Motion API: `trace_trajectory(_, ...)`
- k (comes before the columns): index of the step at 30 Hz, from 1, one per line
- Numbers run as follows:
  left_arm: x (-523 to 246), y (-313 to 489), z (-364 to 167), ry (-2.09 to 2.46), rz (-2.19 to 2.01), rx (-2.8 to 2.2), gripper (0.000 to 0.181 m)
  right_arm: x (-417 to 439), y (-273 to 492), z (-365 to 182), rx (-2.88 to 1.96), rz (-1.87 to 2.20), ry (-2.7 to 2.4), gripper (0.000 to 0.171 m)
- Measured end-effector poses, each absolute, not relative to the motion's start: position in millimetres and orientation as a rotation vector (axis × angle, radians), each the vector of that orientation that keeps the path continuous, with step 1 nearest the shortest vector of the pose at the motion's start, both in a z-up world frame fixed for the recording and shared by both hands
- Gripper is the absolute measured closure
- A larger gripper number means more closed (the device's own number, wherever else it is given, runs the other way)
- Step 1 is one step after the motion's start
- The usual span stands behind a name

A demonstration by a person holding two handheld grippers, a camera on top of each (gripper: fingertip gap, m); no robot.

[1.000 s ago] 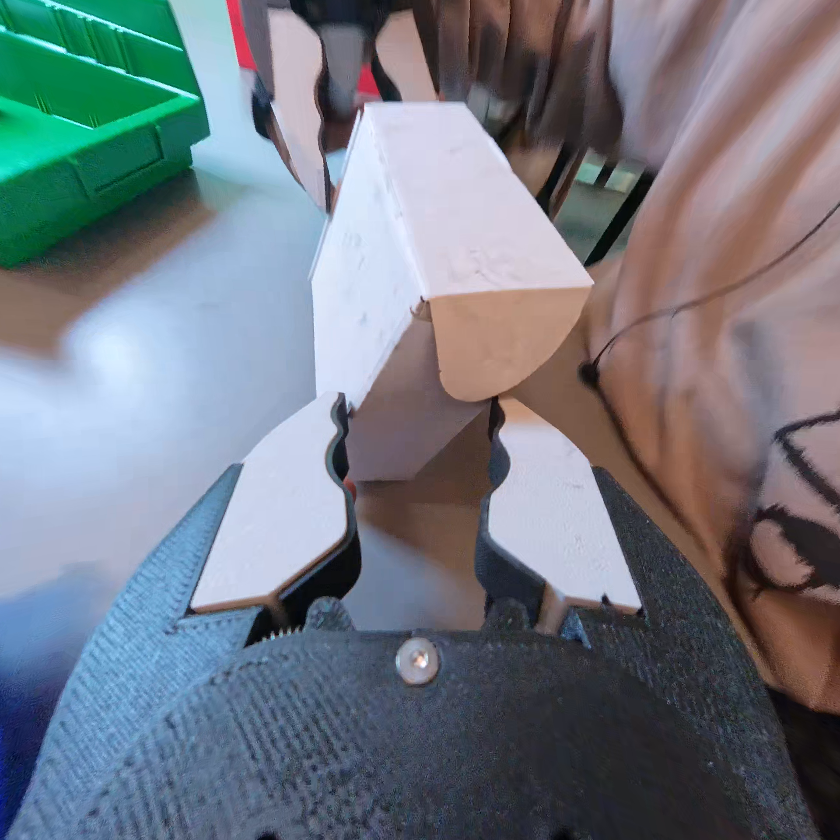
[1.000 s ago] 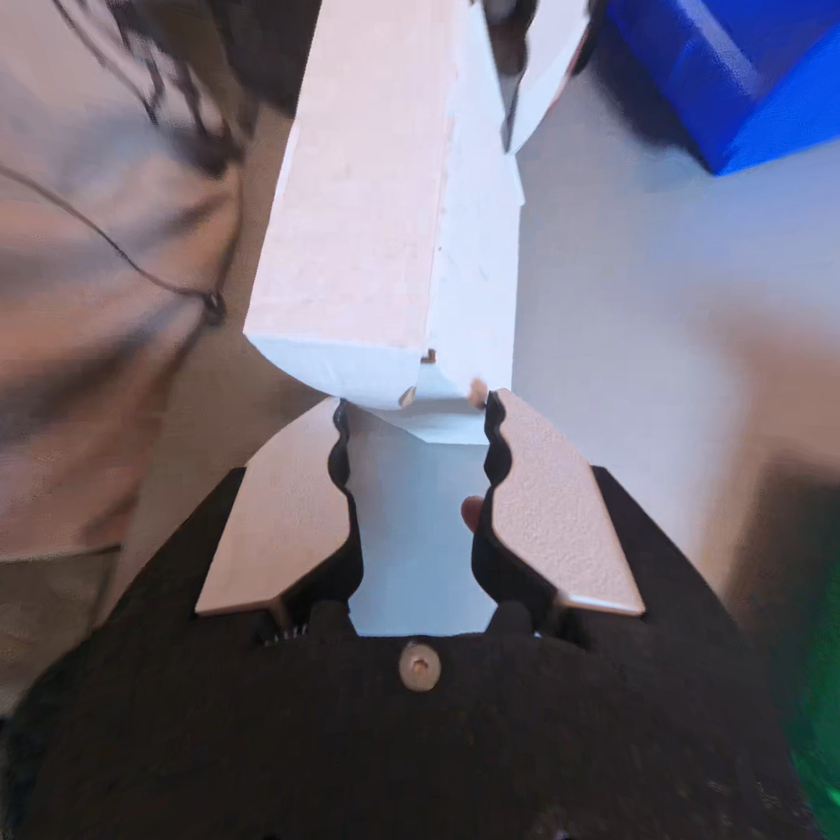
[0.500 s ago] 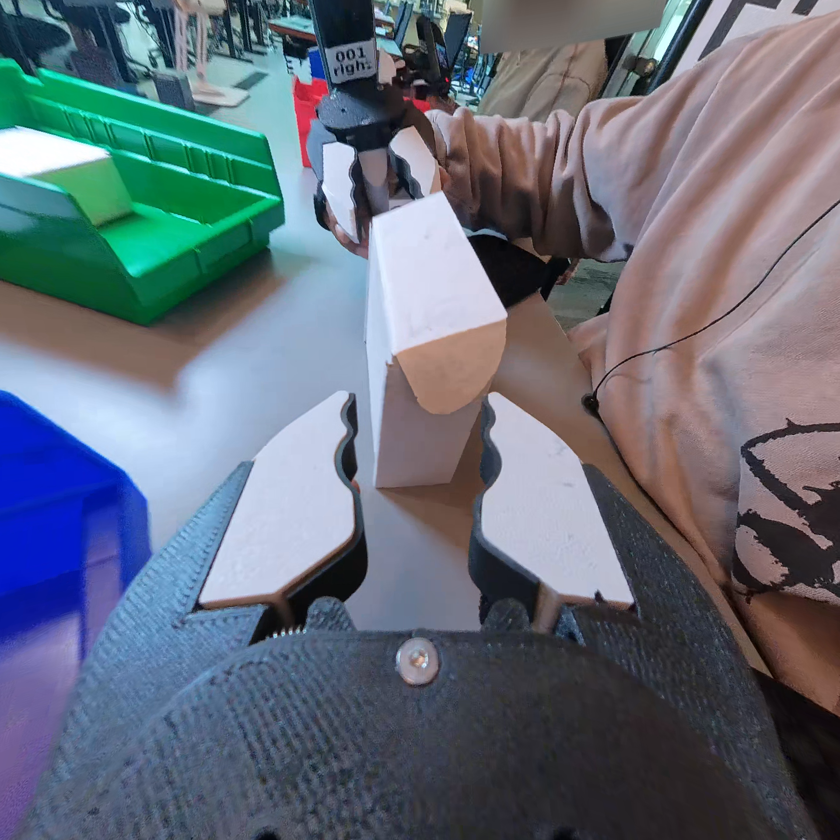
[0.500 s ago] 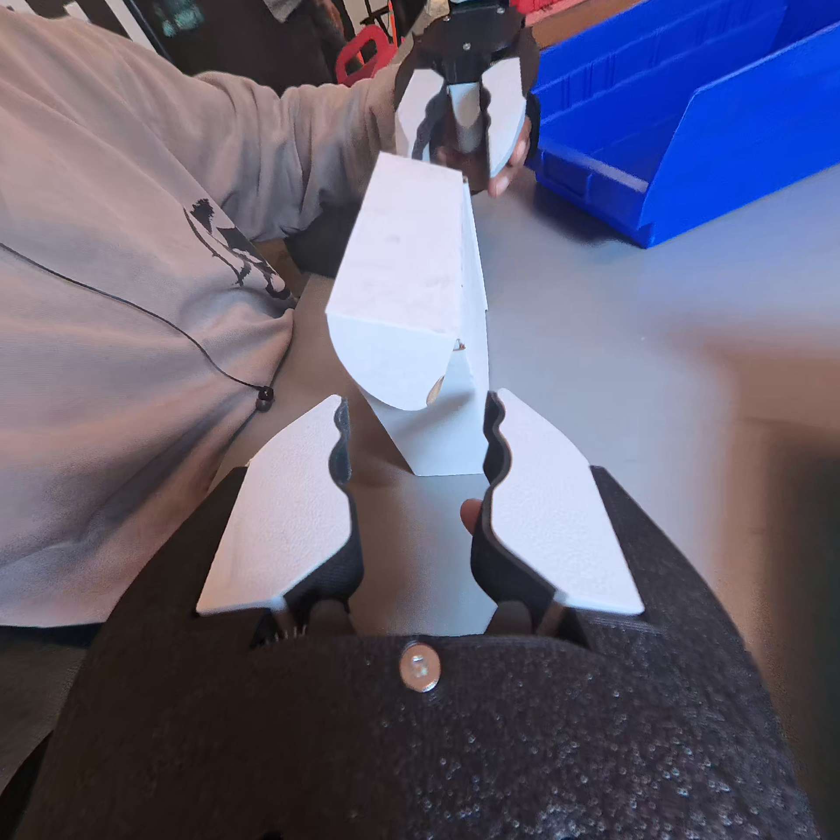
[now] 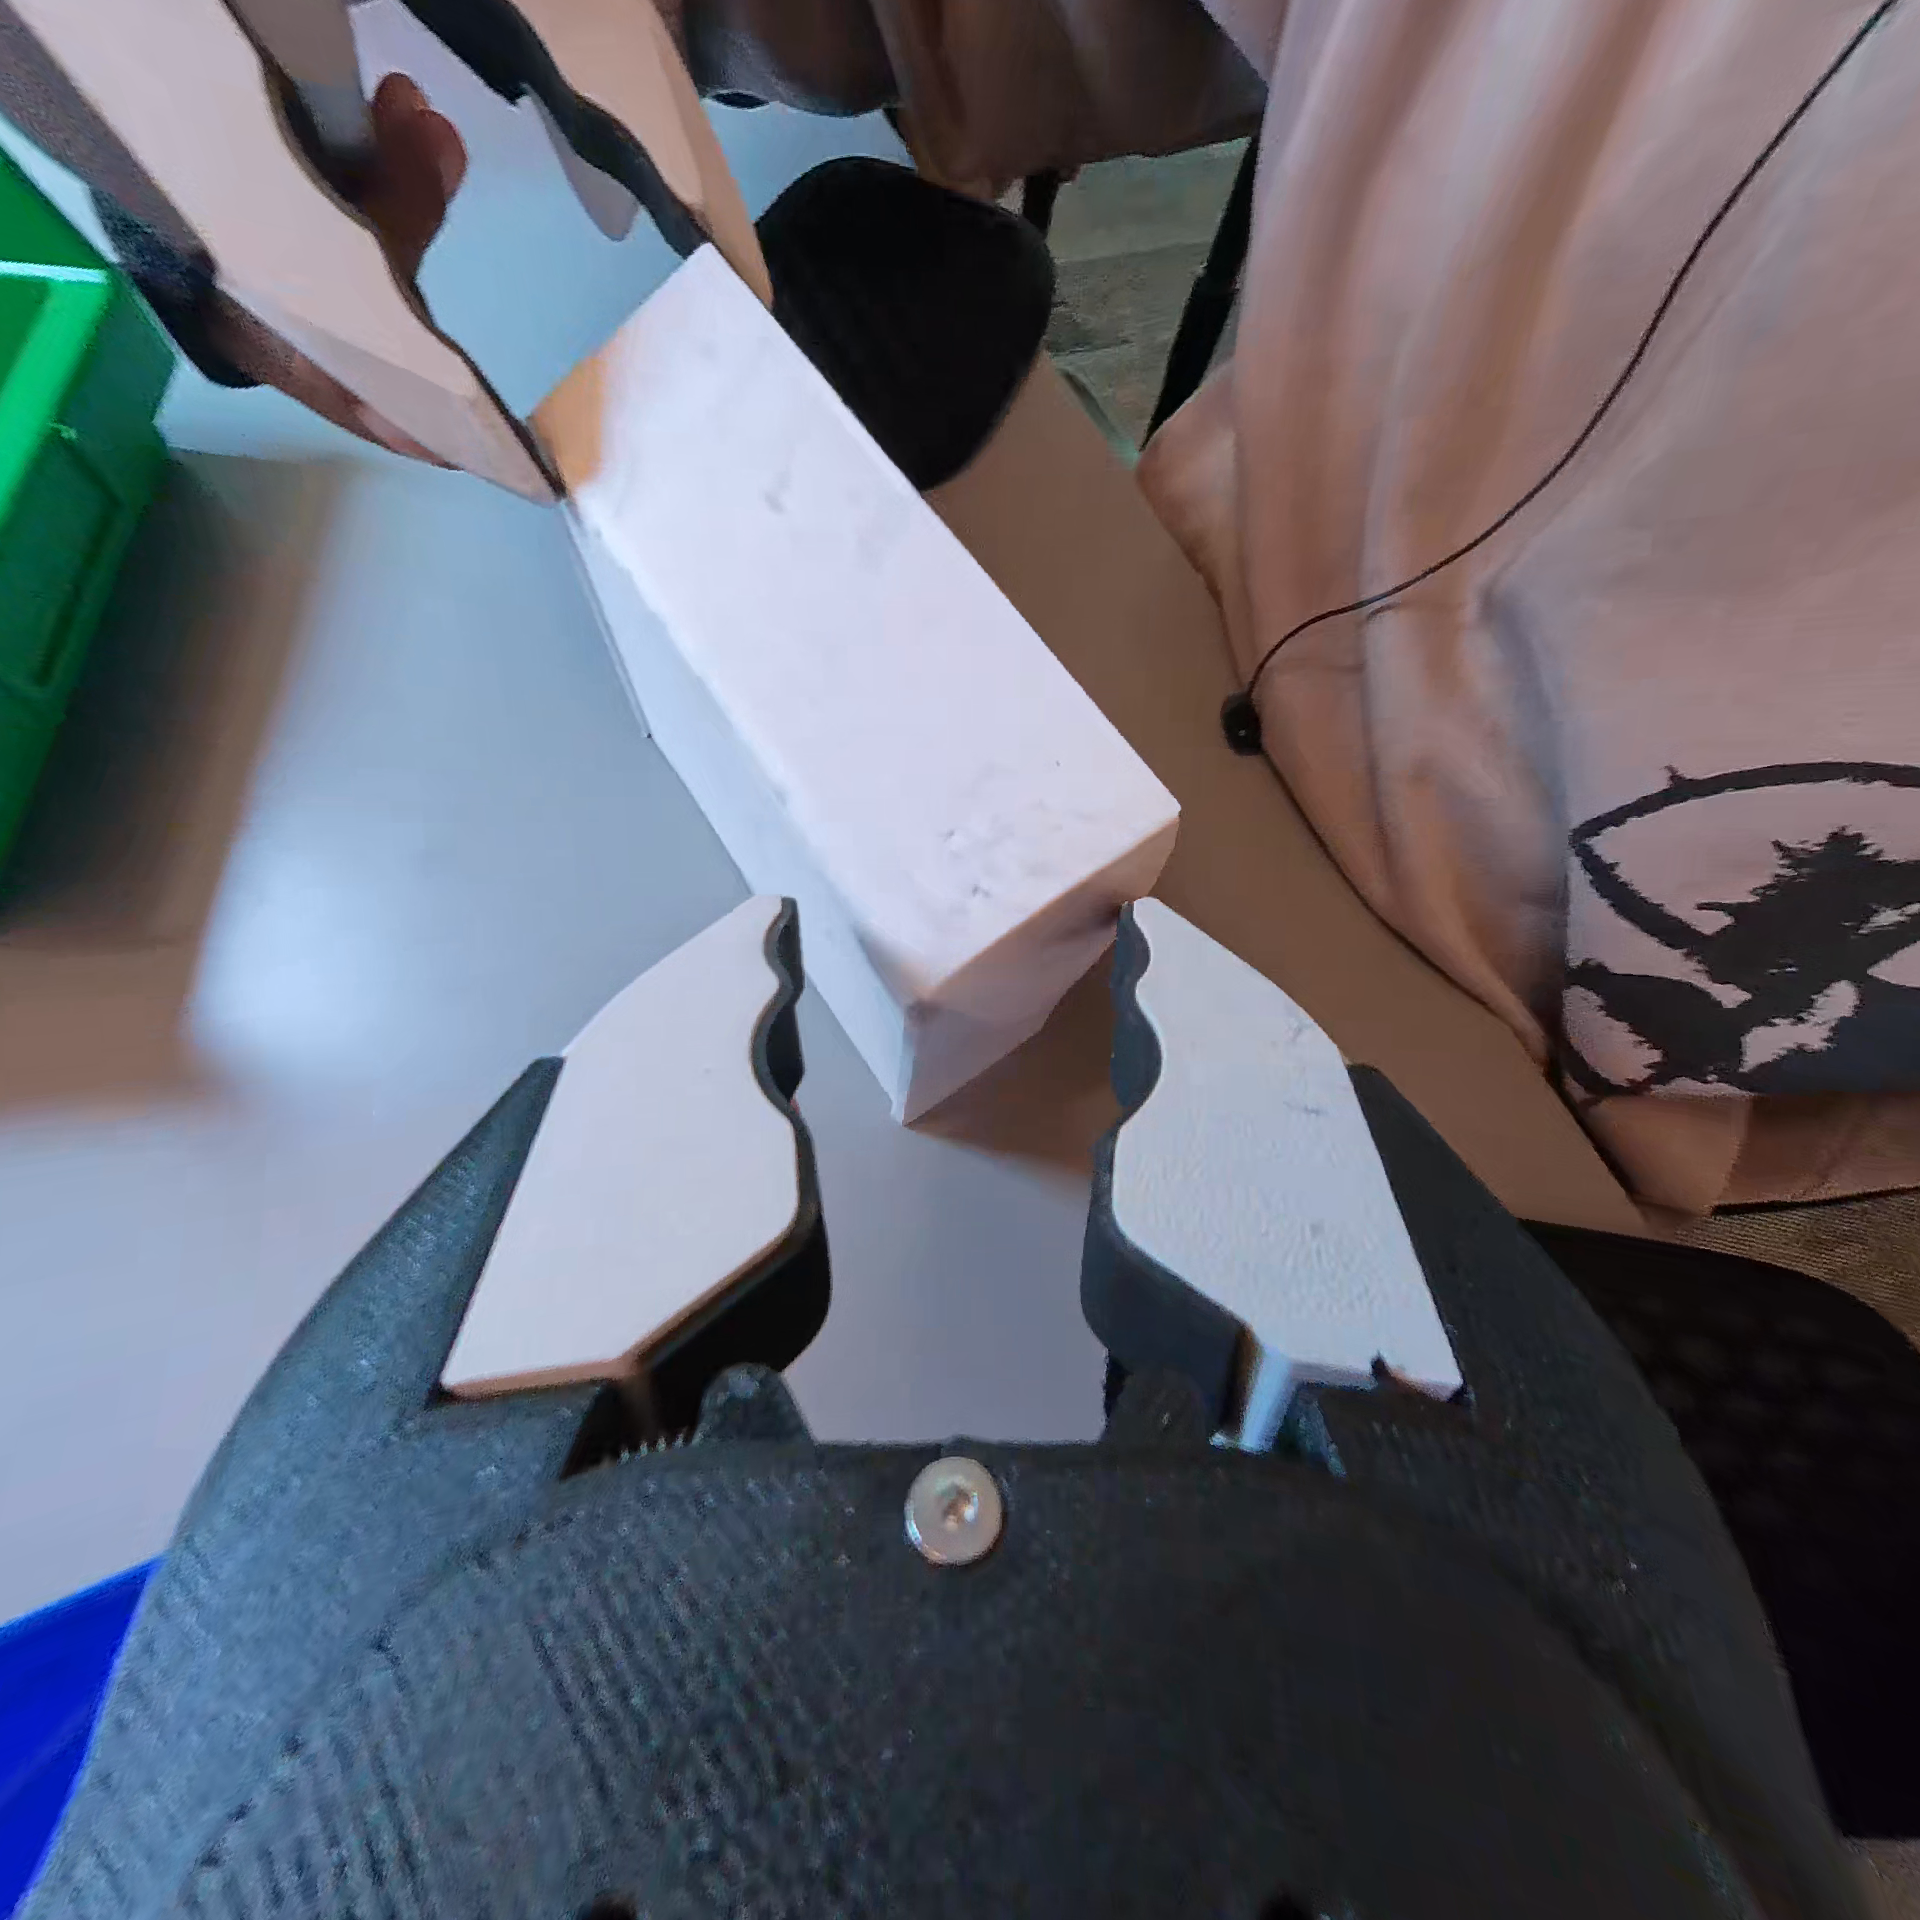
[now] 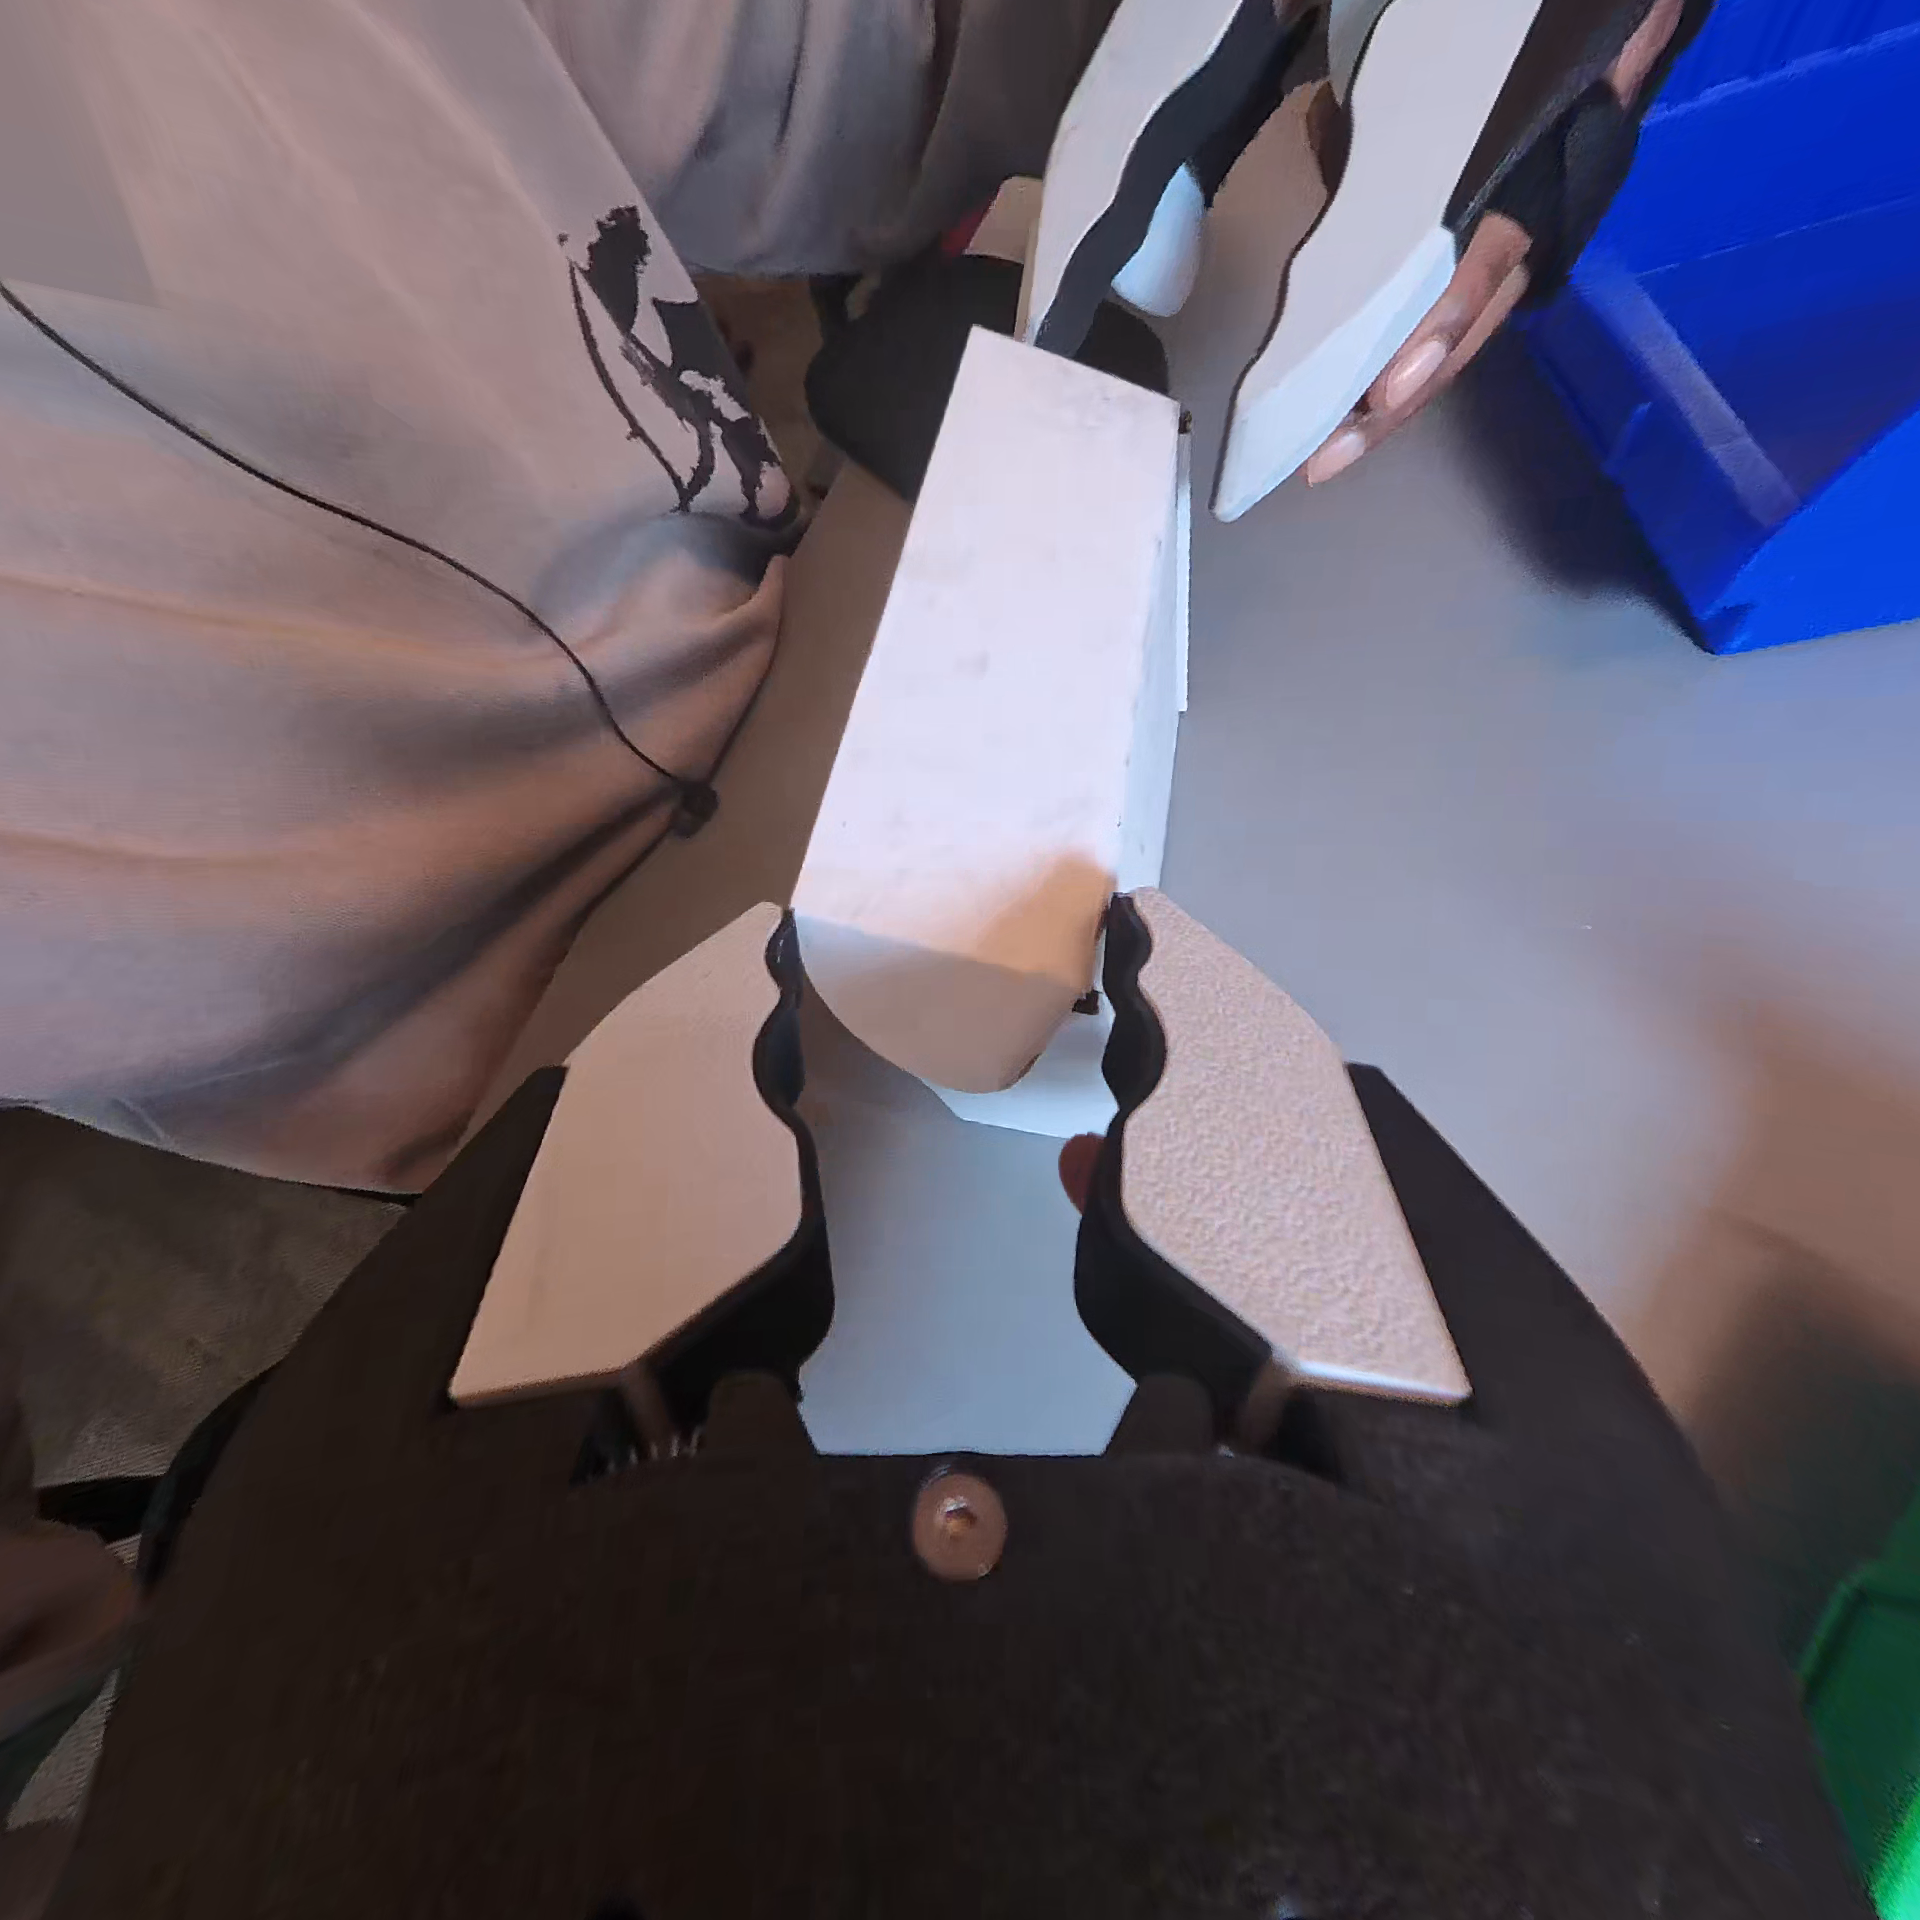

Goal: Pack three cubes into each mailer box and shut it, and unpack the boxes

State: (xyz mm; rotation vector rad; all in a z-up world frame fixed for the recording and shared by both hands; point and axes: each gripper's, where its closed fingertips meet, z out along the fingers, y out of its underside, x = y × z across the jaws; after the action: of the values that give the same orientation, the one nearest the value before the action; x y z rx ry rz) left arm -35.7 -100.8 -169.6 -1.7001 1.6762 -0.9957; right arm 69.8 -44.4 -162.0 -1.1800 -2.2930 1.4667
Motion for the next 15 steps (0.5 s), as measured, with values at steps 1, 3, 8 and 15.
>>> trace_trajectory(1,-34,-104,-169,1.68,-1.035,-1.698,0.128,70,-45,-161,-1.182,1.493,-2.29,0.115)
trace_trajectory(3,-32,-109,-168,1.657,-1.104,-1.685,0.13,70,-47,-159,-1.188,1.56,-2.266,0.116)
trace_trajectory(8,-36,-106,-163,1.492,-1.214,-1.642,0.134,71,-47,-157,-1.221,1.682,-2.131,0.116)
trace_trajectory(15,-54,-84,-150,1.138,-1.127,-1.605,0.123,76,-47,-157,-1.119,1.34,-2.081,0.117)
